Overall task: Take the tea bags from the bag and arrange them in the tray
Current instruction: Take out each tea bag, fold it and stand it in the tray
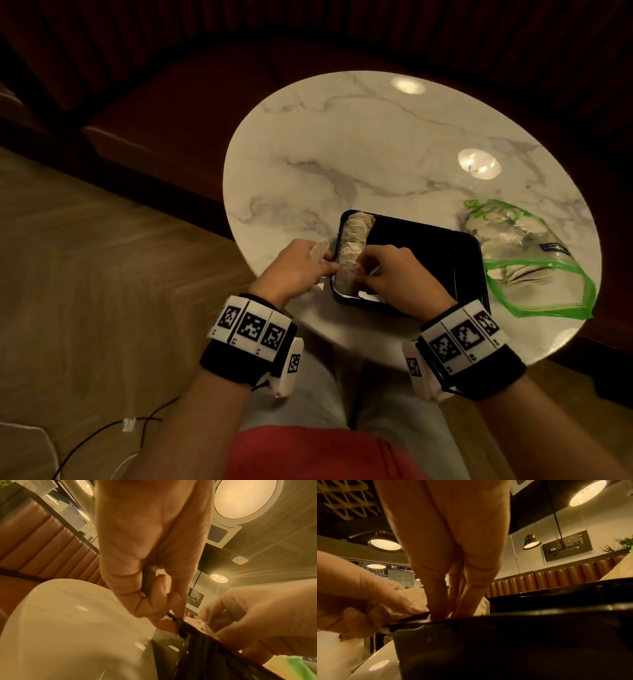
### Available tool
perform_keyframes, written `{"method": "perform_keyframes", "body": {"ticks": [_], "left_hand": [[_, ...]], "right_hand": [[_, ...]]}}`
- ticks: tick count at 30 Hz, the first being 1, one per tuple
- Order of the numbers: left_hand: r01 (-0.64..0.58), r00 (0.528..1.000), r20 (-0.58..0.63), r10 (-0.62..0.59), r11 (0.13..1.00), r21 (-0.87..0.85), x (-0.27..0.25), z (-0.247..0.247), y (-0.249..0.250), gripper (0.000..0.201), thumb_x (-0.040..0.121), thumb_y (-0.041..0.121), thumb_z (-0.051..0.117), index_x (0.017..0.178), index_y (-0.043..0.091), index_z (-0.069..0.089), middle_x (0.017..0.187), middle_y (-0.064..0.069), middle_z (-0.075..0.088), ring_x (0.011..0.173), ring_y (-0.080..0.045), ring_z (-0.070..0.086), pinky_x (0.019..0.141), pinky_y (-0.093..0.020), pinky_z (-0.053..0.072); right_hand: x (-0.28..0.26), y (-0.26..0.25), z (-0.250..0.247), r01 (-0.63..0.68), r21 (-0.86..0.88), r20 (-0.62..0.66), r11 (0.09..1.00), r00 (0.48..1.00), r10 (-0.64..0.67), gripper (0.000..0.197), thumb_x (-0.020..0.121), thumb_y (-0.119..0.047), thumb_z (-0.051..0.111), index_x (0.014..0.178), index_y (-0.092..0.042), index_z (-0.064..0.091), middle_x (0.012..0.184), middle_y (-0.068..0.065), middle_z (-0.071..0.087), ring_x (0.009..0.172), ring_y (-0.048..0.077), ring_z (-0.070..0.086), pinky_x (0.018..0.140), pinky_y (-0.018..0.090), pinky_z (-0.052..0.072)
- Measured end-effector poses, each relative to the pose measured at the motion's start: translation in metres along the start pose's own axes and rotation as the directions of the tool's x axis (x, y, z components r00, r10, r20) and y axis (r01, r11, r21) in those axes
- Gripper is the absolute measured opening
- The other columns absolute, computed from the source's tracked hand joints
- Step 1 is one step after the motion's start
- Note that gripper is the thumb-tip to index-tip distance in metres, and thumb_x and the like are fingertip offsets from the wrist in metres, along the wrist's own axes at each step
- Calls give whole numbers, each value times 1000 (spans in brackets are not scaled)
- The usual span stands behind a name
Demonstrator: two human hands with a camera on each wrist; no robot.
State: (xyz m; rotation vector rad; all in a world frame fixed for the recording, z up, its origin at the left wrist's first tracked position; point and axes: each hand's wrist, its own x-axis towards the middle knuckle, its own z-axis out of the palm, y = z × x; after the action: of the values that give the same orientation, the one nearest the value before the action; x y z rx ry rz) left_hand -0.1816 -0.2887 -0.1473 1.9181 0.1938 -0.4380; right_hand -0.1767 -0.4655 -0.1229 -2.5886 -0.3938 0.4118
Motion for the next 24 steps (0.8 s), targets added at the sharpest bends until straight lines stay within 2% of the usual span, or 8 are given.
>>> {"method": "perform_keyframes", "body": {"ticks": [2,6,10,15,17,20,22,24], "left_hand": [[3,1000,2,-3,1000,0,0,0,0,21,90,14,67,107,2,68,67,2,55,55,-7,48,47,-18,34],[-1,1000,1,1,1000,0,-1,0,0,22,89,14,67,108,3,68,70,1,57,56,-7,49,49,-22,35],[-15,1000,6,15,1000,6,-2,0,1,20,89,13,67,106,4,68,78,-1,61,59,-5,49,51,-21,35],[-33,999,-1,33,999,-2,-4,0,2,13,88,12,68,100,8,66,68,7,56,54,0,47,45,-12,34],[-40,999,-9,40,999,-5,-4,-1,1,10,89,12,68,98,10,65,67,8,55,54,0,47,47,-14,33],[-41,999,-10,41,999,2,-3,-1,1,10,89,12,68,98,10,65,68,7,55,53,0,47,47,-15,34],[-40,999,-10,40,999,10,-3,-2,1,11,89,13,68,99,9,65,67,6,56,52,0,47,45,-14,34],[-34,999,-11,34,999,6,-3,-2,1,13,89,14,69,100,8,66,68,5,57,52,-2,48,44,-14,34]], "right_hand": [[2,1,6,-17,-8,17,1000,1000,17,15,88,-18,68,100,-10,66,97,6,67,88,19,62,79,32,51],[2,0,11,-25,-5,64,1000,998,25,23,86,-19,67,108,-11,65,105,7,66,94,22,61,83,37,51],[4,-4,11,-39,-80,80,996,996,46,15,86,-11,64,101,-12,64,105,8,64,95,23,59,82,35,50],[3,-6,12,-57,-54,-18,997,998,56,18,85,2,60,95,-11,65,101,7,63,93,22,58,82,35,51],[1,-7,14,-56,-33,-53,998,997,55,18,84,2,60,94,-12,65,98,7,64,92,23,59,81,37,51],[-1,-6,14,-57,18,-62,998,996,58,13,83,-7,67,94,-12,64,93,2,62,90,20,58,73,28,45],[-1,-4,11,-75,65,-58,995,995,79,18,81,-17,75,95,-14,65,90,-2,60,86,15,57,64,21,39],[-1,-3,5,-95,106,-66,990,993,102,21,79,-29,78,92,-18,66,88,-4,61,81,10,56,60,17,40]]}}
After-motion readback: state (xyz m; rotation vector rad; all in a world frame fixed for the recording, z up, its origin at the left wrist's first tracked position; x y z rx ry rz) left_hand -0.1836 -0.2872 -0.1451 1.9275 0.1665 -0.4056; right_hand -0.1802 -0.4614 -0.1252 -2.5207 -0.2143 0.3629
